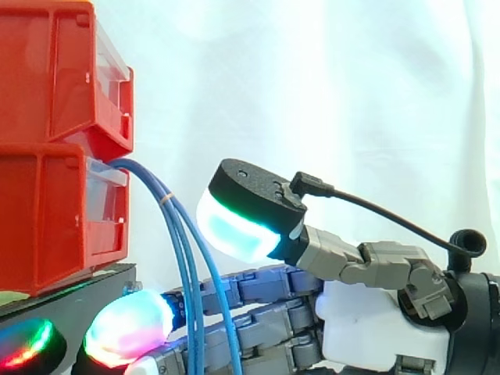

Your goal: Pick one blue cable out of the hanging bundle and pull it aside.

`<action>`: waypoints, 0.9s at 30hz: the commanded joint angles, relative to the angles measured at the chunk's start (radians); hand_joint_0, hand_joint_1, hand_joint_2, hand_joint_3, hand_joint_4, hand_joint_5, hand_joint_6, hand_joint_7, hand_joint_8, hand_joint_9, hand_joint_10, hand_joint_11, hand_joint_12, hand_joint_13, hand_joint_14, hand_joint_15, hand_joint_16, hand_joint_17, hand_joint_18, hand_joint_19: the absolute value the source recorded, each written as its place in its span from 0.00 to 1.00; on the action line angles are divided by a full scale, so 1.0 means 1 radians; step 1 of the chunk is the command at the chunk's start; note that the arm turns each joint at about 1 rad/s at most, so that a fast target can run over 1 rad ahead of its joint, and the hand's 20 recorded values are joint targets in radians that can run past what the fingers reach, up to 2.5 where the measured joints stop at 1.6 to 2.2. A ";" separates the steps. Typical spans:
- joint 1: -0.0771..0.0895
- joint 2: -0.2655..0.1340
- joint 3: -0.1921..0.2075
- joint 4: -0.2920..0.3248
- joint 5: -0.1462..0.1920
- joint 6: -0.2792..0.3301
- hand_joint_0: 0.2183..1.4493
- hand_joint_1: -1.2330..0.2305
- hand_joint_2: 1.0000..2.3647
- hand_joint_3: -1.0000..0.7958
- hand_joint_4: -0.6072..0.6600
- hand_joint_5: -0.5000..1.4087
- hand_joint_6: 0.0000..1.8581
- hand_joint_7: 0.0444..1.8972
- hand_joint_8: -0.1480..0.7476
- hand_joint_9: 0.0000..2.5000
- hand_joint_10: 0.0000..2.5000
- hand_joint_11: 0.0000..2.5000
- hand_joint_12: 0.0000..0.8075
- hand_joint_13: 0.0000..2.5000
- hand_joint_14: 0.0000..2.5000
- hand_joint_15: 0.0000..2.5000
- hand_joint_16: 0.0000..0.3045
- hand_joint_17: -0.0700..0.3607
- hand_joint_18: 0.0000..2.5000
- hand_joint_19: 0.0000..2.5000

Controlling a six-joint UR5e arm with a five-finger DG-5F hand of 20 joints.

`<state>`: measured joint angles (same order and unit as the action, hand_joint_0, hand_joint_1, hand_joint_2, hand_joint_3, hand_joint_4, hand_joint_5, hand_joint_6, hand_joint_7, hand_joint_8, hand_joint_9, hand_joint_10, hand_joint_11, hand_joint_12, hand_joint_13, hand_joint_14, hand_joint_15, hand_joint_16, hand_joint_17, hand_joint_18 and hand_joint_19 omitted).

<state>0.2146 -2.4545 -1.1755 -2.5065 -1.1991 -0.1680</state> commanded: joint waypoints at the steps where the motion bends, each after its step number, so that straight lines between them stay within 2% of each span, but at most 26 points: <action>1: 0.005 0.006 0.000 -0.003 0.000 -0.005 0.27 0.47 0.00 0.28 0.77 0.20 0.27 0.60 0.52 0.21 0.00 0.06 0.45 0.18 0.00 0.07 0.18 0.45 0.23 0.14; 7: 0.009 0.006 0.002 -0.014 -0.002 -0.002 0.27 0.47 0.00 0.30 0.74 0.21 0.27 0.64 0.52 0.21 0.00 0.06 0.45 0.18 0.00 0.07 0.18 0.44 0.24 0.15; 15: 0.000 0.006 0.002 -0.032 -0.004 0.005 0.28 0.47 0.00 0.32 0.73 0.21 0.27 0.66 0.52 0.22 0.00 0.06 0.45 0.19 0.00 0.07 0.17 0.44 0.24 0.15; 27: -0.011 0.042 0.000 -0.104 -0.004 0.015 0.30 0.46 0.01 0.34 0.69 0.20 0.32 0.62 0.52 0.22 0.00 0.06 0.44 0.19 0.00 0.08 0.17 0.43 0.25 0.15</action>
<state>0.2052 -2.4217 -1.1740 -2.5926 -1.2026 -0.1508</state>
